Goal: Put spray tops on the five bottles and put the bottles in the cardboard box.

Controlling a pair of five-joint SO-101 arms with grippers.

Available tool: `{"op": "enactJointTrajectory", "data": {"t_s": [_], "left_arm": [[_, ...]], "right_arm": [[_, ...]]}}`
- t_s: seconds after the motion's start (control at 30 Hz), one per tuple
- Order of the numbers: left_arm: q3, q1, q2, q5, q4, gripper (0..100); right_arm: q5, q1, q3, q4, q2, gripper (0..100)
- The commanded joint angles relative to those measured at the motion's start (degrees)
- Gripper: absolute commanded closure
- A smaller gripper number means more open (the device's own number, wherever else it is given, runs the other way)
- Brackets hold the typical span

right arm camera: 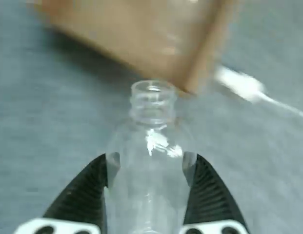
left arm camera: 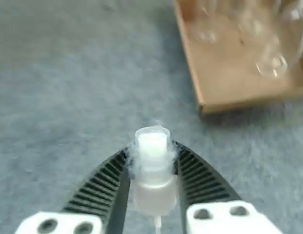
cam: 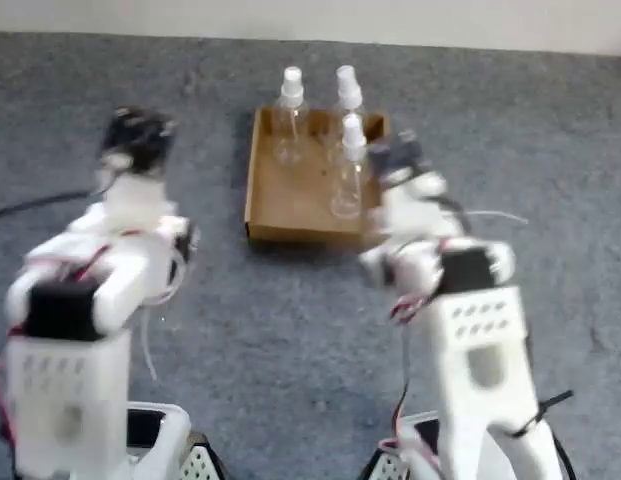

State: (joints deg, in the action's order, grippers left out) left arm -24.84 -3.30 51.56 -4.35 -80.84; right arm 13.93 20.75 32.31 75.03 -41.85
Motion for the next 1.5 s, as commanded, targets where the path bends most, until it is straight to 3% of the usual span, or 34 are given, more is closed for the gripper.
{"op": "enactJointTrajectory", "data": {"t_s": [0.0,0.2,0.4,0.67,0.87,1.07,1.47], "left_arm": [[2.8,-4.8,11.0,-0.2,-0.5,100],[4.5,-5.1,19.3,3.3,0.5,100],[4.6,-3.6,19.4,11.5,10.0,100],[2.8,2.9,19.3,14.5,16.8,100],[-4.5,3.3,19.3,14.7,23.9,100],[-5.1,4.7,19.3,17.9,25.6,100],[-9.5,8.6,19.3,18.5,30.2,100]], "right_arm": [[-6.2,14.2,1.7,-6.5,-4.4,99.5],[-7.6,23.8,13.6,-24.8,-4.8,99.5],[-7.6,28.0,22.0,-34.9,-4.8,99.5],[-7.6,28.8,25.5,-34.8,-4.9,99.5],[-7.6,30.5,28.3,-35.1,-12.9,99.5],[-7.6,31.3,34.8,-34.9,-25.2,99.5],[-7.8,31.3,37.1,-34.8,-26.2,99.5]]}}
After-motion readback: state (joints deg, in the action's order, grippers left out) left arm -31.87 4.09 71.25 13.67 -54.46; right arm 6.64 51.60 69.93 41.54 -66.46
